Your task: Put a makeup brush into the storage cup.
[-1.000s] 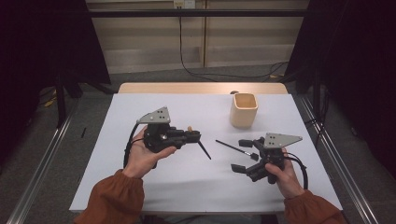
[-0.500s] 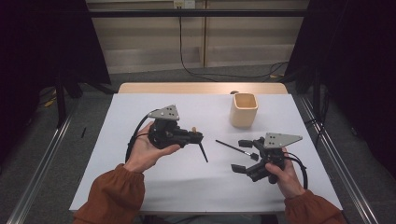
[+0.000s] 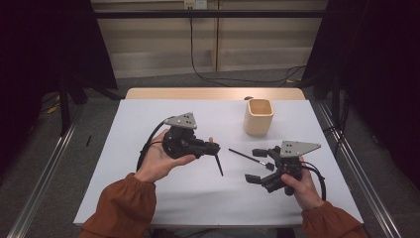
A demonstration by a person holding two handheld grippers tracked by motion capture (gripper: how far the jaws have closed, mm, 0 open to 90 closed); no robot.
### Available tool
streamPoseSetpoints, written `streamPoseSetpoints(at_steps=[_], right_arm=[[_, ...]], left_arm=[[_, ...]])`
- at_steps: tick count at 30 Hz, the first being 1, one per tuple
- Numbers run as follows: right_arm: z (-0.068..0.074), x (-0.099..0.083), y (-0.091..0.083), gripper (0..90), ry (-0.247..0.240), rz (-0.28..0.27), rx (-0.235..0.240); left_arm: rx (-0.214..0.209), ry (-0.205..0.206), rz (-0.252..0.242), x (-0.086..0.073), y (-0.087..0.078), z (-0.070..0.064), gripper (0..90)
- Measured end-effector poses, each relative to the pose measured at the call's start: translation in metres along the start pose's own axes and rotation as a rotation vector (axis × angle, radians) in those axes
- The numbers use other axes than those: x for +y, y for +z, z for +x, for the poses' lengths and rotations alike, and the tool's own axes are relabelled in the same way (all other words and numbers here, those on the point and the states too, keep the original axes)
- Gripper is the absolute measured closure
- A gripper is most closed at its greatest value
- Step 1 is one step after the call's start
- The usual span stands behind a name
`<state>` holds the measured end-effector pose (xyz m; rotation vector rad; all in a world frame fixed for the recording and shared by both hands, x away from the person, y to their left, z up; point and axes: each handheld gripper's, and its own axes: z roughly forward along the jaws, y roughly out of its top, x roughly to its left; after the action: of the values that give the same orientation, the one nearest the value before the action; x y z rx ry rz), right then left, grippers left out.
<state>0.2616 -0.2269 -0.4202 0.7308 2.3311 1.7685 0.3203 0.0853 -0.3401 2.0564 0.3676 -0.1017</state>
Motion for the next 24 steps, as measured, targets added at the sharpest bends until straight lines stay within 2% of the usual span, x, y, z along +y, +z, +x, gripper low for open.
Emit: streamPoseSetpoints(at_steps=[7, 16, 24], right_arm=[[0.003, 0.003, 0.001, 8.3, -0.012, -0.006, 0.022], [0.01, 0.008, 0.009, 12.2, -0.021, 0.003, 0.054], [0.012, 0.011, 0.012, 26.2, -0.036, 0.014, 0.071]], left_arm=[[-0.041, -0.004, -0.008, 0.004, 0.01, -0.005, 83.9], [-0.067, 0.014, 0.004, 0.006, 0.023, -0.011, 83.9], [-0.09, 0.018, 0.01, 0.008, 0.037, -0.013, 84.0]])
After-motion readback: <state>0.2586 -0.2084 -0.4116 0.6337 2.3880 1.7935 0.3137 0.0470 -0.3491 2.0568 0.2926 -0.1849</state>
